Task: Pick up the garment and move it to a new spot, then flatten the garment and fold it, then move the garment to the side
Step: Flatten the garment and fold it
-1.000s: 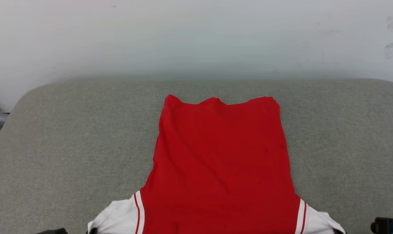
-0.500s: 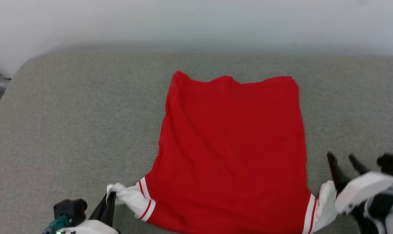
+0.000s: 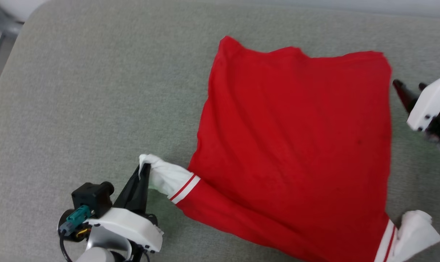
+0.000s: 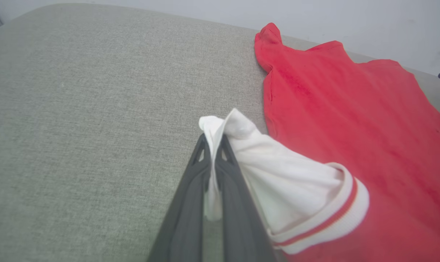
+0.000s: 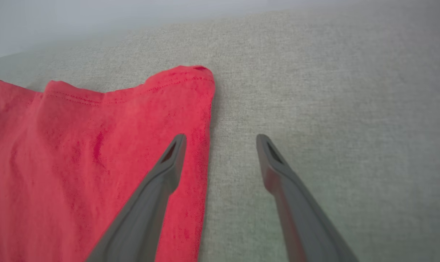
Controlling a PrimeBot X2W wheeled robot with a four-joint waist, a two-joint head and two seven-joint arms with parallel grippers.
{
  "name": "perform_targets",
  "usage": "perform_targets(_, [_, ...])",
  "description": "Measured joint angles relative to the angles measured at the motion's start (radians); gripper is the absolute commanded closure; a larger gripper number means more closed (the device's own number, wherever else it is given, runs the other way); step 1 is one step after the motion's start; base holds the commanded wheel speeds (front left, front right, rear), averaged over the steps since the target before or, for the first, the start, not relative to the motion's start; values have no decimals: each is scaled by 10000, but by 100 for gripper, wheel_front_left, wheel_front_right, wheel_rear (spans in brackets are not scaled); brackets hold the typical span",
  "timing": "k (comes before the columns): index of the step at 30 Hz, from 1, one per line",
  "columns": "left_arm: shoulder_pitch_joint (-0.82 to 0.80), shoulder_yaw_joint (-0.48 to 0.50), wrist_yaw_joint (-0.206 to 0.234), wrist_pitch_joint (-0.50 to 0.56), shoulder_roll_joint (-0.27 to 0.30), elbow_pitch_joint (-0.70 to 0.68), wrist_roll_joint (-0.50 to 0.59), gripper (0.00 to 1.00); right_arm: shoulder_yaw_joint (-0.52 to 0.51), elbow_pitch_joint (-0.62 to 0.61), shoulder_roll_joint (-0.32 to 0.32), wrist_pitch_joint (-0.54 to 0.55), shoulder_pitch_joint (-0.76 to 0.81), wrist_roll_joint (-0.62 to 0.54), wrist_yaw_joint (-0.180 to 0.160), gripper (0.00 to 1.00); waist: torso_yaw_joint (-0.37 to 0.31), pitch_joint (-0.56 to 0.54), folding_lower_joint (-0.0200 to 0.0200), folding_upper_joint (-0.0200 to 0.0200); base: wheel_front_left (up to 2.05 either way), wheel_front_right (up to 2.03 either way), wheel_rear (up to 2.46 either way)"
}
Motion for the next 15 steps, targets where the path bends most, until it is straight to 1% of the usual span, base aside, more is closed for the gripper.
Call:
perform_targets(3, [-350,-125,-140,-94,-205,105,13,100,130,556,-318,658,-955,-96,2,0,314,385,-1,0,0,0,0])
perform_targets(7, [-733,-230,-316,-244,-433,255,79,100,387,1032,-577,1208,-1995,-305,0,0,704,885,0,0,0,0,0])
perform_targets(15, [-1154,-366,-560,-456,-704,506,84,100,880,1946,-871,2391,-2908,-474,0,0,1265,1671,-2,0,0,0,0])
